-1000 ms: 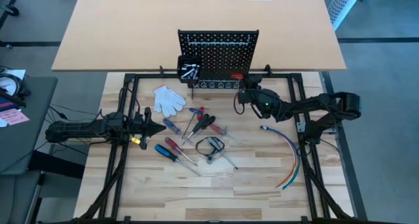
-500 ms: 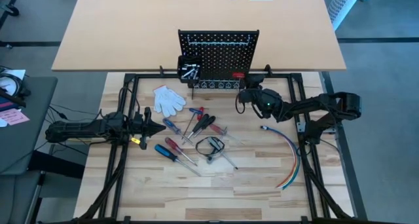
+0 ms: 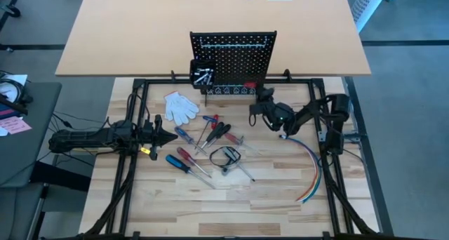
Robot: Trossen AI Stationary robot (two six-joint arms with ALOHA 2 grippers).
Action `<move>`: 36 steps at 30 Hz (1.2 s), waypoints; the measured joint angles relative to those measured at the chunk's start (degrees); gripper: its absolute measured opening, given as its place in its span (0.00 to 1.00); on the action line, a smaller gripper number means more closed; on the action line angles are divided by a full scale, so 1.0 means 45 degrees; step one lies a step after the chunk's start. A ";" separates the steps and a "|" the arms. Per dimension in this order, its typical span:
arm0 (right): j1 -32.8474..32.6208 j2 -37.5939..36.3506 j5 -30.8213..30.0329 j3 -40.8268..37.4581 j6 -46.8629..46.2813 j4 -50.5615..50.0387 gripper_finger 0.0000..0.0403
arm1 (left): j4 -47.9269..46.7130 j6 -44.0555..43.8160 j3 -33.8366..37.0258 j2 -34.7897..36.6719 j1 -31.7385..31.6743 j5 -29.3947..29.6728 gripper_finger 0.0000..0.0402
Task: Hang tools onto peg board
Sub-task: Hang the right red allen wrench on the peg board, then hang the right transparent red screwdriver on the peg board
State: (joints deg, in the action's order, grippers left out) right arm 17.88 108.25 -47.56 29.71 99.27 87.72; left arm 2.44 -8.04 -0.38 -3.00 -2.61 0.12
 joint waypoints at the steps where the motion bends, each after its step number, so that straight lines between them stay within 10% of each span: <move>1: 0.0003 0.0000 0.0001 0.0002 -0.0203 -0.0193 0.21 | -0.0002 0.0007 0.0000 0.0000 0.0000 0.0000 0.02; 18: -0.0080 -0.1513 -0.0315 0.0024 -0.1304 -0.1013 0.59 | -0.0015 -0.0035 0.0000 0.0001 0.0003 0.0003 0.02; 36: 0.0033 -0.2219 -0.0569 0.0024 -0.4696 -0.3793 0.62 | -0.0044 -0.0170 0.0000 0.0001 0.0002 0.0002 0.02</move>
State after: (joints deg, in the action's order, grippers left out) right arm 18.03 98.26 -50.11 29.82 78.14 70.65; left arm 2.24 -8.80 -0.38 -2.99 -2.60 0.13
